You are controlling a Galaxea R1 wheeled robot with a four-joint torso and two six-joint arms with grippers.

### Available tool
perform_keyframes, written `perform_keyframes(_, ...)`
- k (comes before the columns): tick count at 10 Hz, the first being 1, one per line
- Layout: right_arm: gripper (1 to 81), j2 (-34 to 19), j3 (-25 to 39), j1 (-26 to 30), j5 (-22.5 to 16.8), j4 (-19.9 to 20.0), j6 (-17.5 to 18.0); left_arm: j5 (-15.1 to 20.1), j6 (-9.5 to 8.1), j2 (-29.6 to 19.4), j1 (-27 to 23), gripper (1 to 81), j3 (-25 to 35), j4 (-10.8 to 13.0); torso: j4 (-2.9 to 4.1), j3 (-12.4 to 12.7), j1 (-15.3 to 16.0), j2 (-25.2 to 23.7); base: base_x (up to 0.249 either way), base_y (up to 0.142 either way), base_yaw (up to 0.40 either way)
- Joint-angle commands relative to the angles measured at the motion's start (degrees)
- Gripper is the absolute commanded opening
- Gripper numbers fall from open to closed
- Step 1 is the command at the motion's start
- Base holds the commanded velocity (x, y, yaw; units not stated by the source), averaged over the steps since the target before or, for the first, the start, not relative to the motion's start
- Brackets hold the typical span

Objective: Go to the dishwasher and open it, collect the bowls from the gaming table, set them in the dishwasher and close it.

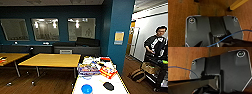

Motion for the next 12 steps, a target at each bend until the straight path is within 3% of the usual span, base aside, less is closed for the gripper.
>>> perform_keyframes(1, 81.1, -10.90, 15.52, 4.44, -0.59, 0.53, 1.67, 0.63, 0.51, -7.52, -2.29, 81.1, 10.57, 0.52, 0.00, 0.00, 0.07, 0.00, 0.000, 0.000, 0.000)
perform_keyframes(5, 81.1, -25.04, 34.58, 10.67, -0.85, 0.71, 6.95, 0.54, 0.42, -8.85, -2.29, 81.1, 12.44, 0.43, 0.00, 0.00, 0.07, 0.00, 0.000, 0.000, 0.000)
perform_keyframes(11, 81.1, -40.08, 53.67, 18.50, -1.55, 2.82, 7.13, -0.69, 0.42, -8.49, -2.37, 81.1, 12.35, 0.43, 0.00, 0.00, 0.07, 0.00, 0.000, 0.000, 0.000)
perform_keyframes(12, 81.1, -42.73, 56.67, 20.25, -1.55, 3.00, 7.13, -0.77, 0.42, -8.41, -2.29, 81.1, 12.35, 0.43, 0.00, -1.20, 0.07, 0.00, 0.000, 0.000, 0.000)
